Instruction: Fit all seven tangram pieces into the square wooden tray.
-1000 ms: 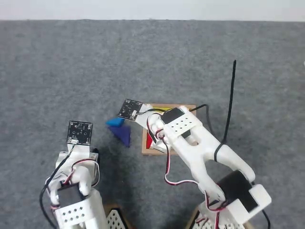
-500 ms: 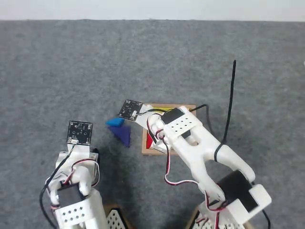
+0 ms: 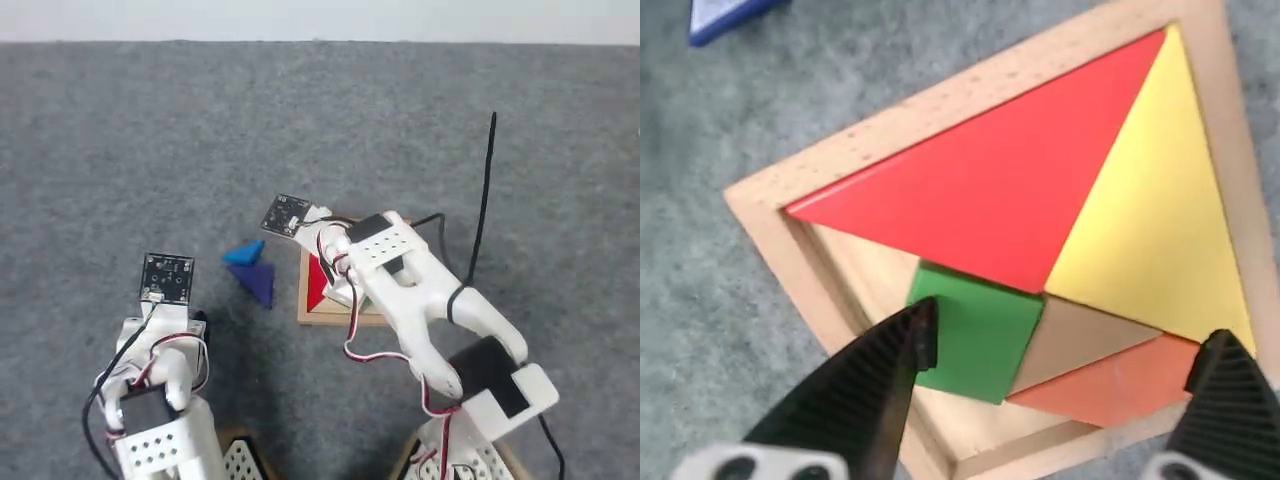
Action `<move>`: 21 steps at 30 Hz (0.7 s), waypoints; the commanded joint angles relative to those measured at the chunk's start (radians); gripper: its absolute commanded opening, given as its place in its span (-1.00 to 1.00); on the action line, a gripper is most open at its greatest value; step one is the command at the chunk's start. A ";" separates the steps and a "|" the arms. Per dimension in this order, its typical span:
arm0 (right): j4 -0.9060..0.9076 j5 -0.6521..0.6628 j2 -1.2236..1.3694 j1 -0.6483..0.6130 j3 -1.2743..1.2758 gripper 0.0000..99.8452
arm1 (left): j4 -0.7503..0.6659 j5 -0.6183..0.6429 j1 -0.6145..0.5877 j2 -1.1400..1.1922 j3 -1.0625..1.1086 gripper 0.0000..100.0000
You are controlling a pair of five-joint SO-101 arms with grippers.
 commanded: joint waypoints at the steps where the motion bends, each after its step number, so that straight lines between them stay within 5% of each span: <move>1: -0.010 0.000 -0.059 0.016 -0.017 -0.22 | 0.005 -0.015 0.000 -0.018 -0.007 -0.62; 12: 0.039 -0.245 -0.591 0.061 0.273 -0.24 | 0.005 -0.015 0.000 -0.018 -0.007 -0.62; 19: 0.147 -0.261 -0.831 0.275 0.422 -0.99 | 0.005 -0.015 0.000 -0.018 -0.007 -0.62; 21: 0.153 -0.238 -0.866 0.361 0.476 -0.93 | 0.005 -0.015 0.009 -0.018 -0.007 -0.62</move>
